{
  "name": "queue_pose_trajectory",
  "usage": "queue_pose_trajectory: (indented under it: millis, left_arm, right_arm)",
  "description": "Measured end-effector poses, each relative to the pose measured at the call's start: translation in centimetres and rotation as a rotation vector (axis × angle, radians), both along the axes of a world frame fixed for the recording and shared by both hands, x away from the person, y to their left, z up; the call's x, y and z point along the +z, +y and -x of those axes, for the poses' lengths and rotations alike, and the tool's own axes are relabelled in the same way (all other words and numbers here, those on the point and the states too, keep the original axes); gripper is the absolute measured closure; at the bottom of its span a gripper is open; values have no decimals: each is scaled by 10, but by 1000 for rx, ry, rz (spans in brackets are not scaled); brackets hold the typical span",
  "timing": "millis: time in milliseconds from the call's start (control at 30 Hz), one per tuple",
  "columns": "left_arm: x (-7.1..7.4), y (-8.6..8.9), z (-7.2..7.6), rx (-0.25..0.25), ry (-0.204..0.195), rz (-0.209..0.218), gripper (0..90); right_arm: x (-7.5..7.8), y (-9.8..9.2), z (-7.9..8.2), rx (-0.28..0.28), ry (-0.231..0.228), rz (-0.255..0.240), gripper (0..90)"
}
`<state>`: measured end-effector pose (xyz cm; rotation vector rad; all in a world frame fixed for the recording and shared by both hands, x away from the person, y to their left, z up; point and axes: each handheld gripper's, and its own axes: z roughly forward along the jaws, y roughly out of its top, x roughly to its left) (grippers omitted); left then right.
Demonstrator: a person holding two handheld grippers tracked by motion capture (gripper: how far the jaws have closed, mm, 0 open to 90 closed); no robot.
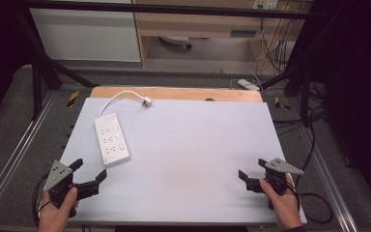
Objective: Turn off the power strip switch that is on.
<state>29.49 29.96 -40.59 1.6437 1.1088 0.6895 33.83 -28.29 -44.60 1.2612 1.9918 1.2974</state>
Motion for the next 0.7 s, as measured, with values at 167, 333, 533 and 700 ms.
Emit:
queue_pose_trajectory:
  millis: [167,333,533,700]
  left_arm:
    - [1,-2,1,-5,-15,3,57]
    - [1,-4,0,0,-13,4,59]
    - [2,-3,-1,5,-24,19,65]
    - [4,-3,1,-5,-31,10,67]
  right_arm:
    - [0,4,0,19,-6,17,49]
    - [2,8,-2,28,-7,19,48]
    - [2,9,-2,29,-6,22,47]
    - [3,9,-1,30,-12,32,47]
